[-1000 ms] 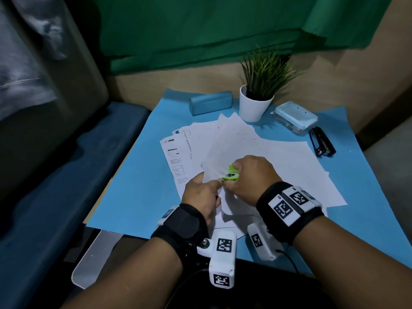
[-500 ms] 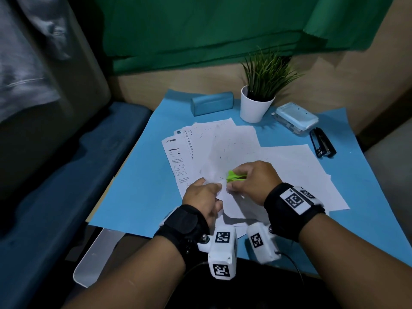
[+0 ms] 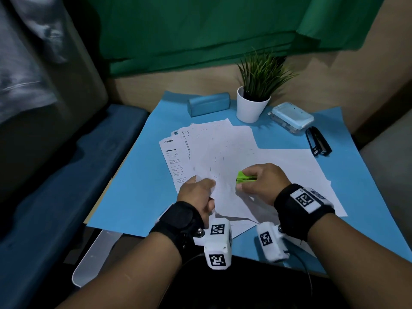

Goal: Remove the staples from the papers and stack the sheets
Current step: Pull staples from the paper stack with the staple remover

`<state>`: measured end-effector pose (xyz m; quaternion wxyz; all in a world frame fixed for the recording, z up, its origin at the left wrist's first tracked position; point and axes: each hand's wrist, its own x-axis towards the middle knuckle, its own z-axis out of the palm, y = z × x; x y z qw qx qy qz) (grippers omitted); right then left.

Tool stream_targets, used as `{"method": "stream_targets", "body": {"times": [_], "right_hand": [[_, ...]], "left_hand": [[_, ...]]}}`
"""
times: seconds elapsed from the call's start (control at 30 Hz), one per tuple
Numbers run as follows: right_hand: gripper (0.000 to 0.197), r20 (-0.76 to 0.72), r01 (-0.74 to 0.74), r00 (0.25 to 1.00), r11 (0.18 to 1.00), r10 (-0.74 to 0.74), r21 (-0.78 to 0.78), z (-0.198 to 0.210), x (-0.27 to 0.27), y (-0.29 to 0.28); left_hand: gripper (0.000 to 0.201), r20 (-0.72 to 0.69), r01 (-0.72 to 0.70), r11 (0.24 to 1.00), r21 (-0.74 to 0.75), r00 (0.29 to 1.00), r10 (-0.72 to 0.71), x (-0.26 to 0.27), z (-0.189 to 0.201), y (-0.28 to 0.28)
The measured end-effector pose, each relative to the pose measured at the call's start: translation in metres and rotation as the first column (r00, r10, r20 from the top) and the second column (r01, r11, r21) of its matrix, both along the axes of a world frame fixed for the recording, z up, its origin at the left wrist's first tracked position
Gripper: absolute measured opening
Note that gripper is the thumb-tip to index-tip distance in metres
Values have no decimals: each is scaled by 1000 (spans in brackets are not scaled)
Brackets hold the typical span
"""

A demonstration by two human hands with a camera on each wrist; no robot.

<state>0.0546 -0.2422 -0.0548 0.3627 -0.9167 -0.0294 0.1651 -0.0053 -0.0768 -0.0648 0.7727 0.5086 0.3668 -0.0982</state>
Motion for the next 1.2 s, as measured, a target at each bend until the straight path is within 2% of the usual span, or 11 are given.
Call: {"method": "stream_targets", "body": {"times": [0.03,0.1,0.33,0.4,0.47,0.57,0.67,0.73,0.83,1.1,1.2], "right_hand": [[33,28,-64,997,991,67,-115,2,-1,1],[40,60,-138,986,962,156,-235,6,-3,4],[35,281,-192,909,909,307,-371,17,-4,27],[26,320,-218,881,901,347,-376,16,-2,33],[24,312,-246,866,877,391,-413,17,-1,38],[42,287,-277,851,840,440,-466,20,-1,41],[42,265,-286,848,817,459,-500,23,1,43],[41,232,-306,842,785,487,-538,27,1,44],[41,209,-311,846,773,490,-553,30,2,47],[36,178,-308,877,806,447,-505,28,3,47],[30,188,-292,900,864,394,-410,26,2,42]], "left_hand": [[7,6,-5,1000,-1,1000,5,1,1,1],[19,11,-10,1000,15,1000,10,5,2,5],[21,81,10,996,88,997,-17,9,-1,6],[12,105,10,996,89,994,-19,7,-3,4],[5,134,1,995,101,991,-14,5,-3,2],[5,170,-11,993,121,985,-10,4,-4,0],[20,189,-5,988,153,982,-24,3,-6,0],[22,202,-13,985,174,979,-23,2,-7,0],[12,229,-21,983,183,973,-22,2,-9,0],[39,260,13,963,268,962,-85,-2,-7,0],[21,230,4,981,195,972,-50,-3,-5,0]]}}
